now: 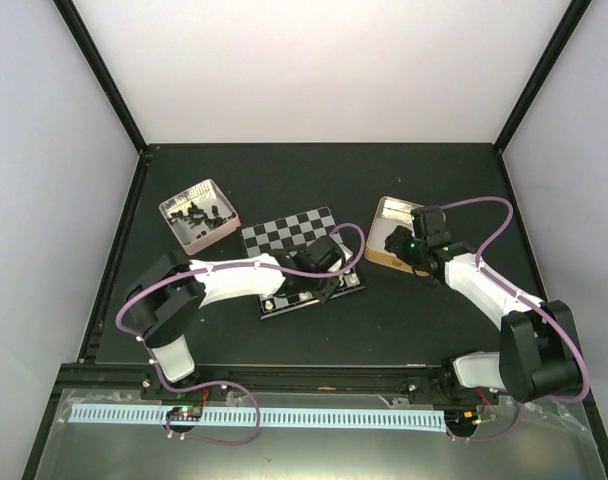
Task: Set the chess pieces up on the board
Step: Place the chess piece on the chessboard.
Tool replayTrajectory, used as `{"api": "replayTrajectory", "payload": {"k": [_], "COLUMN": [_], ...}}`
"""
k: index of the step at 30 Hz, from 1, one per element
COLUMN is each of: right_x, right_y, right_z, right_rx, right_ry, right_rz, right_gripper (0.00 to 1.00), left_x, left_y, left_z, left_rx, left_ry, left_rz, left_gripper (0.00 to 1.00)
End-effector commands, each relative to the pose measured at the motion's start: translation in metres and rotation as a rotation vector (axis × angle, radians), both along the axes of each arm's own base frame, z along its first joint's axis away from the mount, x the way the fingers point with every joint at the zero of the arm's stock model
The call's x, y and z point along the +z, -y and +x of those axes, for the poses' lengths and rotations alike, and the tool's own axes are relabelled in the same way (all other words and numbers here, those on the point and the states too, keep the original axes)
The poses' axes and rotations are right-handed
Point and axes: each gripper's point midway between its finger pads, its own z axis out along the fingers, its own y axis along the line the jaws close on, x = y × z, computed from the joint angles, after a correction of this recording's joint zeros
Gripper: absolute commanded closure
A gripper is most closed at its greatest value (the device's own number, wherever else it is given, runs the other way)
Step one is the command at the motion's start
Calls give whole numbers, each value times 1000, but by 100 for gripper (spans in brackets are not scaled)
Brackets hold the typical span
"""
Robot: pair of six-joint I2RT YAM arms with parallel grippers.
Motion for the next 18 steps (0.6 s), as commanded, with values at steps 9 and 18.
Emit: {"api": "replayTrajectory", "payload": {"k": [9,18], "right_x": [7,6], "right_y": [-1,4], "right_z": [6,7], "right_rx": [-7,-4], "right_ry": [25,15], "right_rz": [27,-15], "right_gripper": [41,41], "left_x": [46,40], "left_y": [2,-20], "left_z": [-3,-3], "left_rx": [18,71], "left_ry": [41,23], "left_rz": [-106,-60], "left_gripper": [80,69]}}
